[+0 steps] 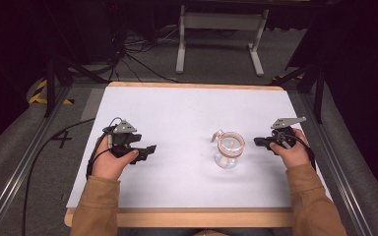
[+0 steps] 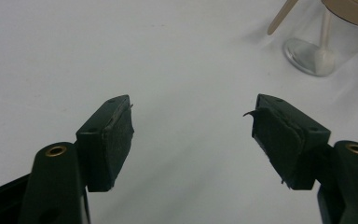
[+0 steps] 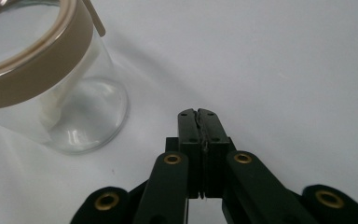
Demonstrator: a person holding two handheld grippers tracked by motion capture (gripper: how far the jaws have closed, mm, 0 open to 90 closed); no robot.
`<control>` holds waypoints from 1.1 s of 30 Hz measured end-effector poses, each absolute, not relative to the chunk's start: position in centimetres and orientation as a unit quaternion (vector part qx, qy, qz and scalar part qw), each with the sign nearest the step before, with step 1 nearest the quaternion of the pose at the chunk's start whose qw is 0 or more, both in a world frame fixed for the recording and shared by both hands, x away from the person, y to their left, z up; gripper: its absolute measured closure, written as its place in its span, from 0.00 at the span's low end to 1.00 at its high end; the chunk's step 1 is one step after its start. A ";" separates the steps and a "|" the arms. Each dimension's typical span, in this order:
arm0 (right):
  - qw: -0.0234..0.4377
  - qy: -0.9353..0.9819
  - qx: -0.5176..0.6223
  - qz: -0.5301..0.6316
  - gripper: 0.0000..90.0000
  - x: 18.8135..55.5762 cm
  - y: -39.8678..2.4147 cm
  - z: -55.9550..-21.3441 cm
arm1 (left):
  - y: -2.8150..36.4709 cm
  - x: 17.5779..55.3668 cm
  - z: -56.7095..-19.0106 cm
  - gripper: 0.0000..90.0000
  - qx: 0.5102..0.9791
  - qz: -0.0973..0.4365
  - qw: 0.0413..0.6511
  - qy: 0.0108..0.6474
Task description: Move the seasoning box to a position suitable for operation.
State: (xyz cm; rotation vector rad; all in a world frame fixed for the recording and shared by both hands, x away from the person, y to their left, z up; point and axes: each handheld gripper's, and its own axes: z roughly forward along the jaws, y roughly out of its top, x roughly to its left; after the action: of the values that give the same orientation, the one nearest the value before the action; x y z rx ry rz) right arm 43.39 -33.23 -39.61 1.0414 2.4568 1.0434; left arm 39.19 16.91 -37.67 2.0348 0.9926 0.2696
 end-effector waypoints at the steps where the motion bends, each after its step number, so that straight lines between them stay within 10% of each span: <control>1: 0.138 0.849 0.360 0.361 1.00 43.4 -33.2 -39.6 | 16.9 39.2 -37.7 0.33 0.810 0.106 0.419 0.397; 33: 0.131 0.856 0.331 0.375 1.00 43.7 -31.1 -41.8 | 15.1 39.3 -38.1 0.32 0.829 0.102 0.402 0.376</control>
State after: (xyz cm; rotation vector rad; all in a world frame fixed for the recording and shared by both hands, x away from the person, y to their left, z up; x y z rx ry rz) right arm 43.65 -31.07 -41.79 0.9628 2.4857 1.0895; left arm 39.28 15.06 -38.11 2.0947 0.9511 0.2583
